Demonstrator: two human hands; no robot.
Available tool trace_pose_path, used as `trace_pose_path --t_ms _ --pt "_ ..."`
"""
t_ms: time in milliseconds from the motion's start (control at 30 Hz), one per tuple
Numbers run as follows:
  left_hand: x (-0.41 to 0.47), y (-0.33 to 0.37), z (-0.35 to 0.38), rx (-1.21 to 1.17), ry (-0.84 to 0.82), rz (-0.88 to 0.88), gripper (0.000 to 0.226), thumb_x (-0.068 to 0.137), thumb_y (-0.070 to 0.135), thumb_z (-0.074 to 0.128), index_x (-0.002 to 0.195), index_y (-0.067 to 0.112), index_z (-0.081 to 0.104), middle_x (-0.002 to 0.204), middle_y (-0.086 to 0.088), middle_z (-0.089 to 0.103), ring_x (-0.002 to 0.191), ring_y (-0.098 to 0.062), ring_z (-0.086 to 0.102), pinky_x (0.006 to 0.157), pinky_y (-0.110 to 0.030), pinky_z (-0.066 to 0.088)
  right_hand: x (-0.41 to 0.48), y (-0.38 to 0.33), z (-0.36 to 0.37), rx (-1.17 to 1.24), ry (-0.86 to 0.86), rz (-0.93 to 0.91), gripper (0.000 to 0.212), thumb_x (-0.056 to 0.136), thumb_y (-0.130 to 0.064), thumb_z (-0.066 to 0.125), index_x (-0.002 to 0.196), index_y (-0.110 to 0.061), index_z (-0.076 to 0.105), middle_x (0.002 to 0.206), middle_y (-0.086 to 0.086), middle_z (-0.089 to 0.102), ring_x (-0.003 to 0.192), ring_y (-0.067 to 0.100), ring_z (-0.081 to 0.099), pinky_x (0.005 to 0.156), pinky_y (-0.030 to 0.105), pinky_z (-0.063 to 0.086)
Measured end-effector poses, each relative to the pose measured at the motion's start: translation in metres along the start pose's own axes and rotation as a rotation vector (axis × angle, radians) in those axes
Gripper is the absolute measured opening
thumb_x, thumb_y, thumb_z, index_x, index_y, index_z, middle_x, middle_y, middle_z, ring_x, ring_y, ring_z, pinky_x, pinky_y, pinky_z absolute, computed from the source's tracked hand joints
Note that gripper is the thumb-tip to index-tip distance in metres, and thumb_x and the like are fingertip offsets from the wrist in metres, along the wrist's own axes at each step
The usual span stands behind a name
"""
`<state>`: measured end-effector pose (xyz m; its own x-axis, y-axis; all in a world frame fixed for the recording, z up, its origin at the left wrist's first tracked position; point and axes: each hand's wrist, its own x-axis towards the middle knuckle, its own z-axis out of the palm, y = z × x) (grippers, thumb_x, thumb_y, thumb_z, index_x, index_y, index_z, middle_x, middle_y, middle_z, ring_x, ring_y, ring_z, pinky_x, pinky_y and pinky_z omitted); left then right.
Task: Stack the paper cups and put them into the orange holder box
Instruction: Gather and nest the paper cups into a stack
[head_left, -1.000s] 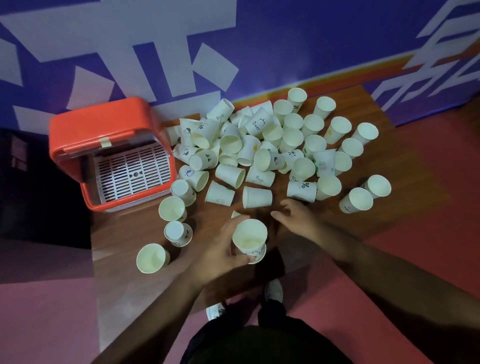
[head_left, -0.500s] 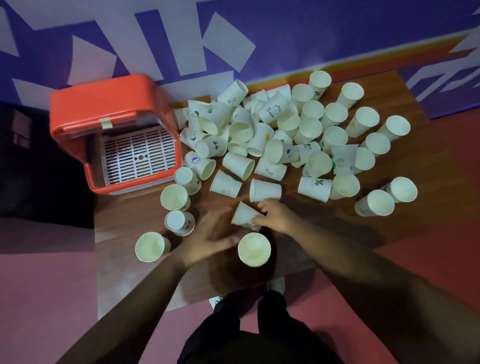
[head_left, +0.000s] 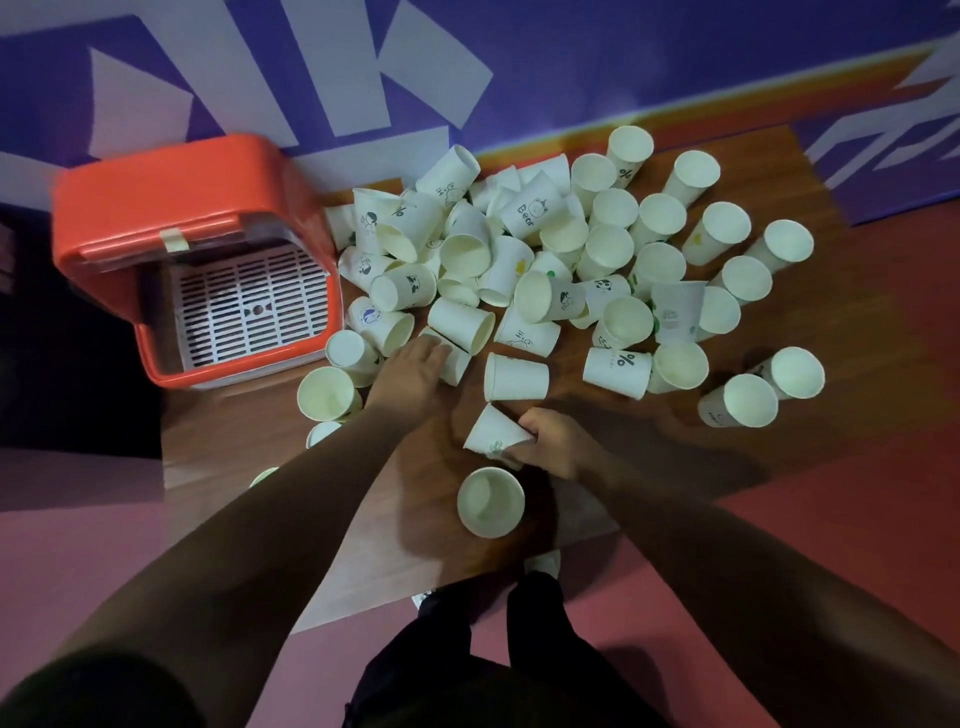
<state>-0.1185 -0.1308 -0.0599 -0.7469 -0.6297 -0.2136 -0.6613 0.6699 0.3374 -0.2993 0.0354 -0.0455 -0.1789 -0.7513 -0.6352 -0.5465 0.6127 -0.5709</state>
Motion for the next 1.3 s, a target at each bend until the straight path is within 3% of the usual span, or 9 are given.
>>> trace_pose_path --t_ms 267,367,433,600,733,967,1100,1200,1300 --pt "0.011 -0.006 0.001 0.331 -0.074 -0.047 0.055 0.093 0.013 0.057 0.146 0.017 0.046 0.146 -0.013 0.043 0.133 -0.036 0.036 0.113 -0.049 0.030 -0.037 0.025 -0.034 0.272 0.151 0.088 0.050 0.080 -0.046 0.075 0.117 -0.014 0.064 0.110 -0.003 0.065 0.098 0.011 0.062 0.076 0.026 0.047" --pt "0.008 -0.006 -0.001 0.364 -0.086 -0.053 0.049 0.093 0.023 0.059 0.141 0.015 0.051 0.139 -0.013 0.049 0.128 -0.036 0.040 0.109 -0.048 0.033 -0.046 0.017 -0.039 0.402 0.210 0.089 0.062 0.067 -0.061 0.071 0.114 -0.020 0.066 0.106 -0.006 0.070 0.096 0.011 0.067 0.084 0.035 0.055" --pt "0.003 -0.003 -0.005 0.338 -0.081 -0.055 0.053 0.090 0.035 0.066 0.137 0.016 0.054 0.137 -0.013 0.052 0.127 -0.035 0.042 0.108 -0.049 0.033 -0.052 0.006 -0.040 0.470 0.190 0.060 0.056 0.073 -0.054 0.073 0.117 -0.021 0.063 0.110 -0.005 0.070 0.095 0.010 0.069 0.085 0.035 0.058" --pt "-0.024 0.007 -0.025 -0.032 0.078 -0.235 0.069 0.081 0.049 0.072 0.138 0.016 0.051 0.126 -0.016 0.054 0.121 -0.038 0.046 0.102 -0.054 0.035 -0.069 -0.011 -0.030 0.522 0.085 -0.057 0.052 0.082 -0.022 0.076 0.126 -0.031 0.050 0.113 -0.012 0.065 0.099 -0.002 0.064 0.084 0.022 0.056" --pt "-0.055 0.013 -0.042 -0.446 0.173 -0.353 0.077 0.070 0.059 0.065 0.136 0.021 0.049 0.117 -0.012 0.049 0.111 -0.033 0.052 0.097 -0.049 0.047 -0.079 -0.016 -0.009 0.383 0.031 -0.084 0.064 0.067 -0.041 0.079 0.125 -0.043 0.053 0.117 -0.010 0.067 0.107 0.007 0.065 0.097 0.043 0.053" --pt "-0.100 0.026 -0.055 -0.870 0.197 -0.413 0.058 0.076 0.045 0.071 0.127 0.032 0.046 0.123 -0.004 0.047 0.115 -0.023 0.053 0.101 -0.045 0.049 -0.096 -0.025 0.023 0.262 0.053 -0.132 0.076 0.067 -0.040 0.082 0.133 -0.040 0.044 0.132 -0.014 0.054 0.123 0.007 0.050 0.106 0.034 0.044" --pt "-0.116 0.040 -0.062 -1.129 0.206 -0.389 0.063 0.087 0.022 0.071 0.137 0.018 0.034 0.122 0.003 0.052 0.117 -0.015 0.057 0.099 -0.042 0.053 -0.105 -0.027 0.036 0.146 0.128 -0.189 0.068 0.069 -0.035 0.082 0.127 -0.038 0.047 0.128 -0.017 0.049 0.124 0.006 0.045 0.107 0.033 0.042" --pt "-0.127 0.044 -0.066 -1.135 0.193 -0.361 0.069 0.077 0.032 0.075 0.130 0.019 0.034 0.128 -0.005 0.052 0.117 -0.017 0.060 0.092 -0.039 0.058 -0.106 -0.027 0.040 0.065 0.188 -0.203 0.068 0.072 -0.026 0.083 0.132 -0.021 0.049 0.129 -0.013 0.039 0.123 0.005 0.041 0.103 0.011 0.031" --pt "-0.138 0.049 -0.073 -1.102 0.189 -0.301 0.064 0.068 0.047 0.078 0.115 0.018 0.045 0.119 -0.010 0.059 0.111 -0.021 0.064 0.087 -0.042 0.060 -0.109 -0.026 0.043 0.004 0.220 -0.197 0.070 0.074 -0.027 0.082 0.135 -0.020 0.049 0.134 -0.008 0.040 0.120 0.004 0.042 0.089 -0.005 0.018"
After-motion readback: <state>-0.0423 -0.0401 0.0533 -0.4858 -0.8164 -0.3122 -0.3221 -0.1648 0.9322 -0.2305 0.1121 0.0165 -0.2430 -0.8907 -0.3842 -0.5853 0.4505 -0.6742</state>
